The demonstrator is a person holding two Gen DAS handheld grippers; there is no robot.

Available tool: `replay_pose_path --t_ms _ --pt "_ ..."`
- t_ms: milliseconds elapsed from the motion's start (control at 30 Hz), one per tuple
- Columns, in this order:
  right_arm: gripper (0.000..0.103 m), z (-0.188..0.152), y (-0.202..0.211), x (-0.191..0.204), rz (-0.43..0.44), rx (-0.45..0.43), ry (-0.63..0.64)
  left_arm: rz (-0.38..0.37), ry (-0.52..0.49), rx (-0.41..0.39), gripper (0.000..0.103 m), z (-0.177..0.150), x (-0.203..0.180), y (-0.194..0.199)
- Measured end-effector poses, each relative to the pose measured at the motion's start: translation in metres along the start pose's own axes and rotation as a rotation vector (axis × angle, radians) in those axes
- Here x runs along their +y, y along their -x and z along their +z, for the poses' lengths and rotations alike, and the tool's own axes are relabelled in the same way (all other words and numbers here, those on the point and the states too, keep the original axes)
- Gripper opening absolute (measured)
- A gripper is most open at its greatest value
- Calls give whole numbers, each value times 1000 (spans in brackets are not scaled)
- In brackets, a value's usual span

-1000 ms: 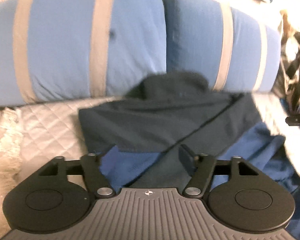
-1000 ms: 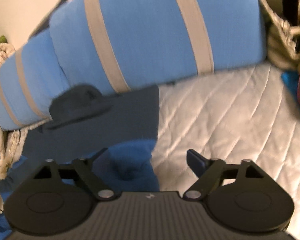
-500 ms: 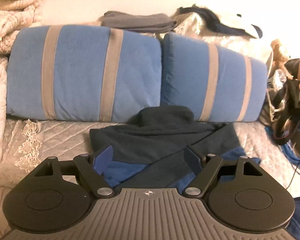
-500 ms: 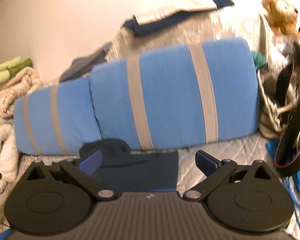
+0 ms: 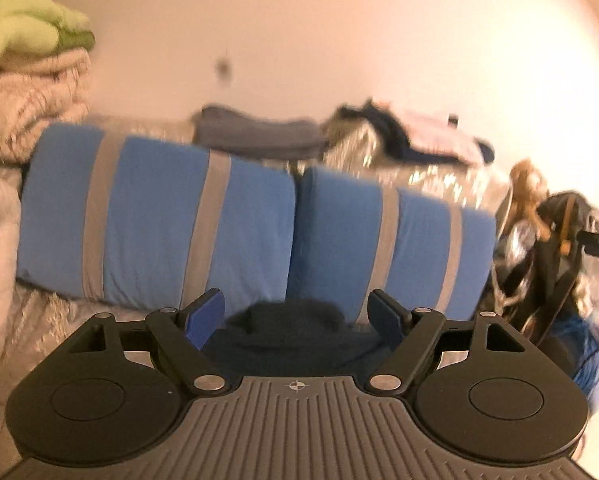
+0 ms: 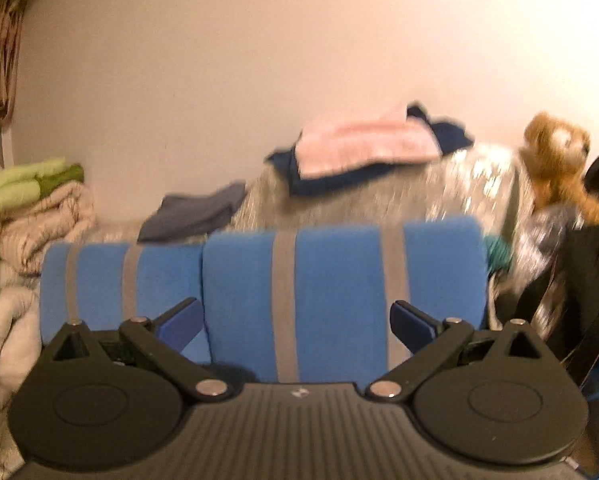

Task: Fold clothes
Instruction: 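Raise both open tools and pull back from the folded jacket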

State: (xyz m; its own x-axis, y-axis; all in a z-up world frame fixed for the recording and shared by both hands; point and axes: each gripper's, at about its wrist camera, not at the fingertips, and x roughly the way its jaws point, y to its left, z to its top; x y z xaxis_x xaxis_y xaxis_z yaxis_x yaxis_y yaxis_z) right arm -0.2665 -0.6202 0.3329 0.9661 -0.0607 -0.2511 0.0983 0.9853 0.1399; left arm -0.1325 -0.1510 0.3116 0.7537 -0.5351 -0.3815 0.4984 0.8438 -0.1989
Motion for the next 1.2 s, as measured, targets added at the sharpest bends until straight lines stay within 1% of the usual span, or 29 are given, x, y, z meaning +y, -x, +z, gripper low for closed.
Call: replay_pose_path --t_ms 67,167,267,367,433,500,567,633,667,700,767,833,900,1000,1133,1200 --pt "103 18 19 -4 -3 -34 -2 -12 3 -27 79 14 0 18" --pt "103 46 48 -10 -4 -83 2 5 -32 -57 79 30 -1 44" --pt "103 72 80 -17 -2 -130 13 18 -52 -100 79 40 3 74" --pt "103 89 116 -23 3 -178 30 22 -63 -123 79 45 8 104" --pt "103 95 137 -25 3 -202 35 25 -74 -133 79 48 11 124" --pt "103 99 158 -28 19 -200 35 32 -93 -139 79 48 11 143" --pt "103 102 173 -32 62 -181 31 41 -116 -150 79 46 11 162" --pt "103 100 190 -38 90 -183 -4 74 -142 -152 81 38 7 172" --pt "103 96 194 -40 96 -175 -20 92 -155 -153 86 34 6 177" --pt "103 93 198 -43 101 -168 -35 110 -169 -154 87 30 4 182" --pt "103 86 205 -47 112 -153 -66 130 -198 -141 87 15 3 181" --pt "103 73 206 -48 102 -137 -75 150 -227 -125 87 -1 1 179" --pt "103 56 204 -48 87 -122 -67 150 -221 -117 87 -16 5 178" --pt "103 21 195 -45 77 -86 -48 138 -199 -96 87 -41 8 167" --pt "103 -32 184 -40 77 -41 13 158 -236 -78 87 -76 8 152" --pt "103 -60 176 -38 79 -8 41 170 -237 -74 87 -94 10 150"
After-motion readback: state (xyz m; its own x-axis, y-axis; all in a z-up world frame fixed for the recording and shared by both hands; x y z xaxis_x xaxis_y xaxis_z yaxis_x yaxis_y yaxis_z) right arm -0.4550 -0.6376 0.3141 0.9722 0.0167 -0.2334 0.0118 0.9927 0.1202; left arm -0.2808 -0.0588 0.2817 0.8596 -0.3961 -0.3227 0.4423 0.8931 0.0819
